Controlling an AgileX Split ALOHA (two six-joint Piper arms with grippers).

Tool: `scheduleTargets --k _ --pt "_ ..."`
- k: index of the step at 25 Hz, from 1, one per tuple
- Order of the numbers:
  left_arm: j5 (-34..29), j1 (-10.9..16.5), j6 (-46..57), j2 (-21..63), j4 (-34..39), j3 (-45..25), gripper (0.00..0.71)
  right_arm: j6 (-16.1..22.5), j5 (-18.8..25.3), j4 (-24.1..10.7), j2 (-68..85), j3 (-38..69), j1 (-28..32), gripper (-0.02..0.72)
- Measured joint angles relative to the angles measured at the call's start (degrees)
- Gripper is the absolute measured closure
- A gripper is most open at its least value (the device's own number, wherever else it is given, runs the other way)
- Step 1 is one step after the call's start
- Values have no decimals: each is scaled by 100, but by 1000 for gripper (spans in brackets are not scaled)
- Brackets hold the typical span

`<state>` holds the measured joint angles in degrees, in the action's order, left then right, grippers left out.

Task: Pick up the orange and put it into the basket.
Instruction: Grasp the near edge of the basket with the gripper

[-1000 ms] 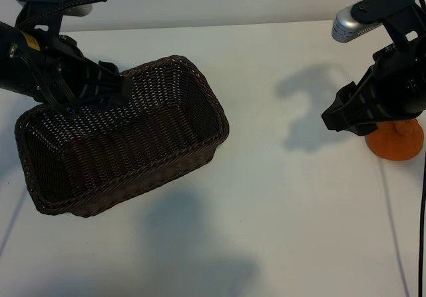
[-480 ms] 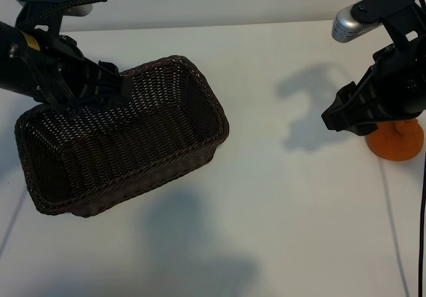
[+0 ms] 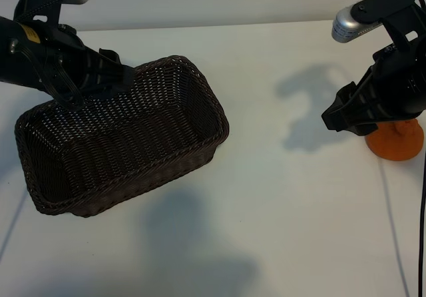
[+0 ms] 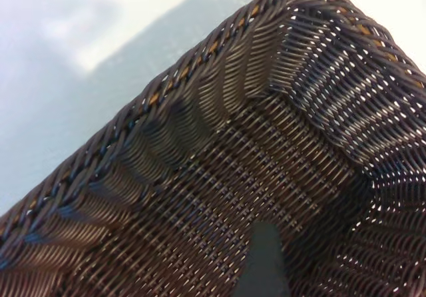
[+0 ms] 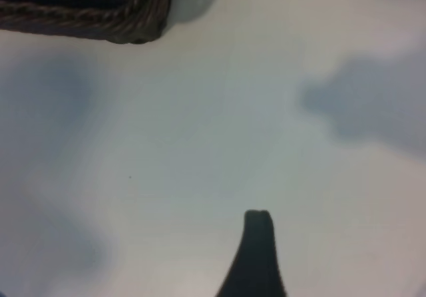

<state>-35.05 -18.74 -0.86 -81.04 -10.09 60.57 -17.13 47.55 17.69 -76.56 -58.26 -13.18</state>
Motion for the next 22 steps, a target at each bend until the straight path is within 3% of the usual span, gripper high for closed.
scheduleTargets --k 6,13,17,22 --pt "-344 138 794 0 286 0 118 0 0 0 0 0 0 112" --pt "-1275 263 2524 70 1795 -34 118 0 0 0 0 0 0 112" --pt "-1357 300 3308 458 2403 -423 118 0 0 0 0 0 0 112" --pt "-1224 591 3735 804 2544 -1194 118 -6 0 0 0 0 0 112"
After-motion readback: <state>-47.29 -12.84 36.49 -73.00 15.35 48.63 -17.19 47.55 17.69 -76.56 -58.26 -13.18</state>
